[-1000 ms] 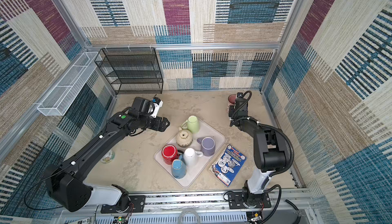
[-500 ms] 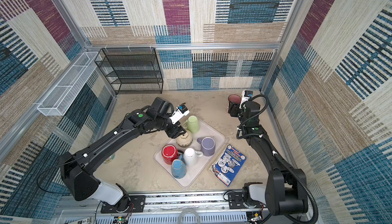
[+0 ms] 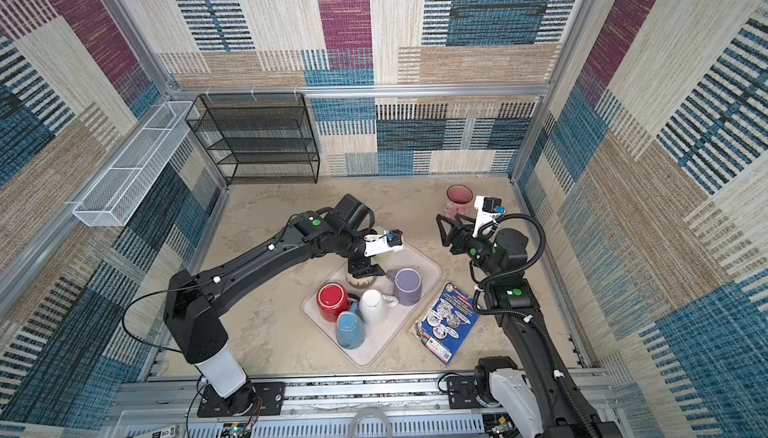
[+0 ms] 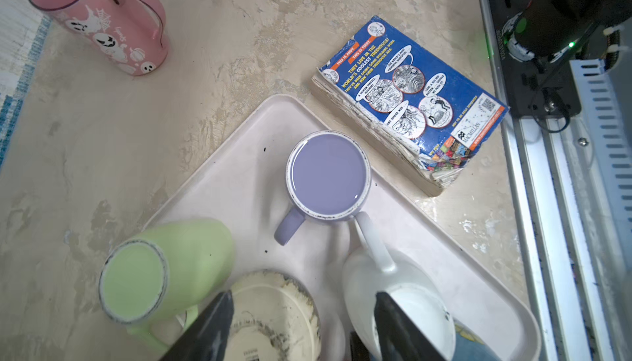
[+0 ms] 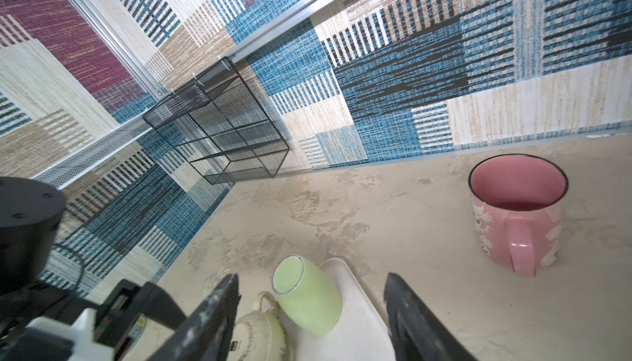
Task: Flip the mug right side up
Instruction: 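Release the pink mug with the right gripper while the left arm reaches the lavender mug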
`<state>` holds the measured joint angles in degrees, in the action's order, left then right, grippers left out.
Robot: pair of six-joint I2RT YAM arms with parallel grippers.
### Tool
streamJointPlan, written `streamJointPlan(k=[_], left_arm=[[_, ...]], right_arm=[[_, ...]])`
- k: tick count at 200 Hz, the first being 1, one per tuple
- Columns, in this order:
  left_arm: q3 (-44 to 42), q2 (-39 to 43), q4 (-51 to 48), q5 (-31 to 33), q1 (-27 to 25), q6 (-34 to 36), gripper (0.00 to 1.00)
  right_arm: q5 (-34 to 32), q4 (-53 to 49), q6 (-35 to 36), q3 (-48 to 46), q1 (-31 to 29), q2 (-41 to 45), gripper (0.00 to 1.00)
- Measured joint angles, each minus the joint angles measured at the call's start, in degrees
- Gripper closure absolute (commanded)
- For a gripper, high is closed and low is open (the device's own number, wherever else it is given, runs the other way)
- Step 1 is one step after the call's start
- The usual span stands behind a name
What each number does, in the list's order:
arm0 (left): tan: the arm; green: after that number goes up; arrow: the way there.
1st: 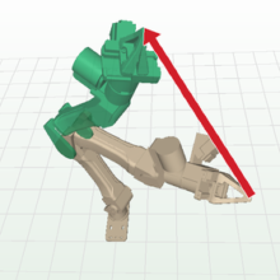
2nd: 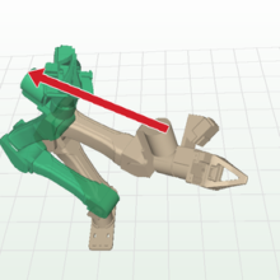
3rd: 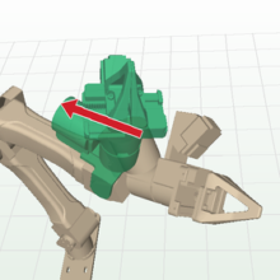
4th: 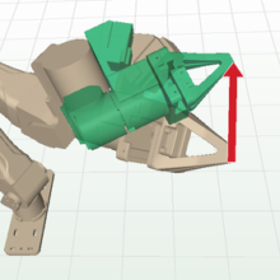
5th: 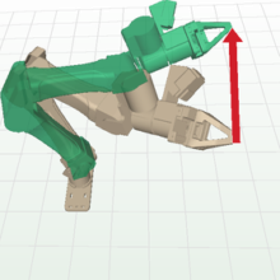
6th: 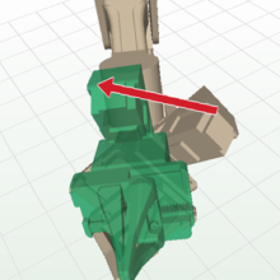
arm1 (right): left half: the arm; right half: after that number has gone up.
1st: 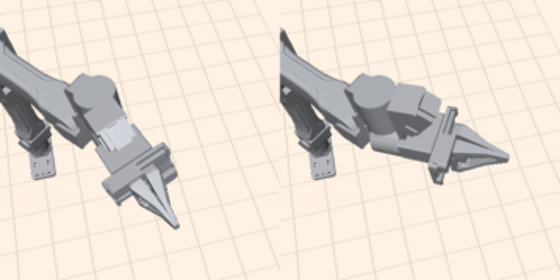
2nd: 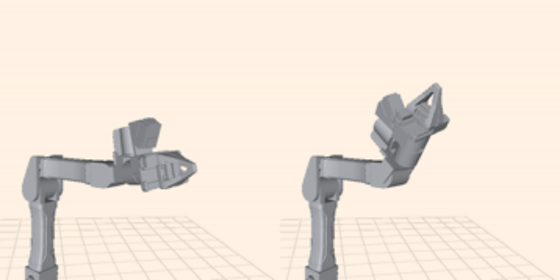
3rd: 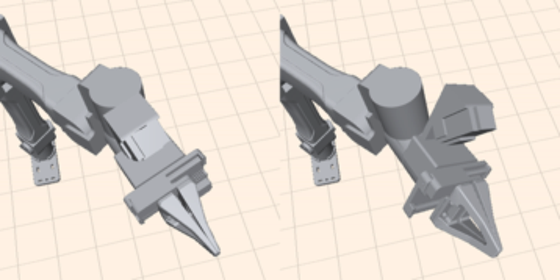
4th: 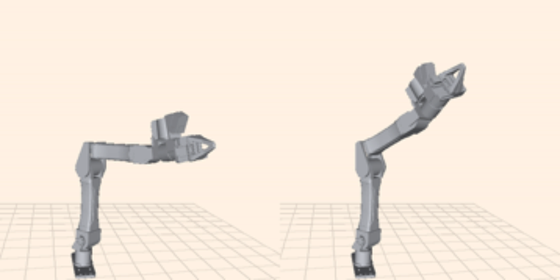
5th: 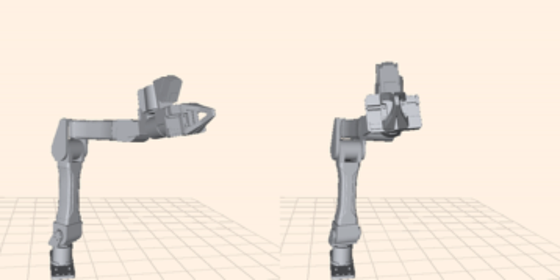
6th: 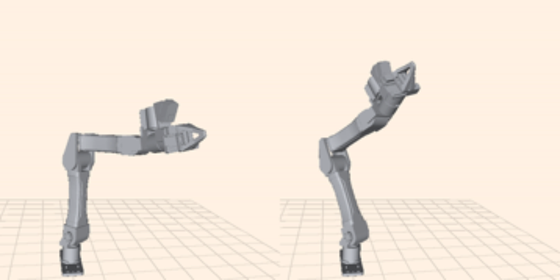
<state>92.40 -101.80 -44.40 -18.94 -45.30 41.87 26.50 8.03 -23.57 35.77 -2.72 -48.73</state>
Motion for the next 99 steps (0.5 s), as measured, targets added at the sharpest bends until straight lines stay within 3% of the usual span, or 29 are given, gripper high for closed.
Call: streamJointPlan(k=[56, 99], left_arm=[[10.1, -10.4, -3.3, -2.1, -1.3, 7.9, 0.31], [11.6, -13.9, -5.2, -2.1, -1.7, 12.2, 0.35]], right_arm=[[2.5, -2.4, -1.5, -2.1, 0.0, 1.4, 0.31], [1.6, -2.5, -1.8, -3.3, 0.1, 1.8, 0.31]])
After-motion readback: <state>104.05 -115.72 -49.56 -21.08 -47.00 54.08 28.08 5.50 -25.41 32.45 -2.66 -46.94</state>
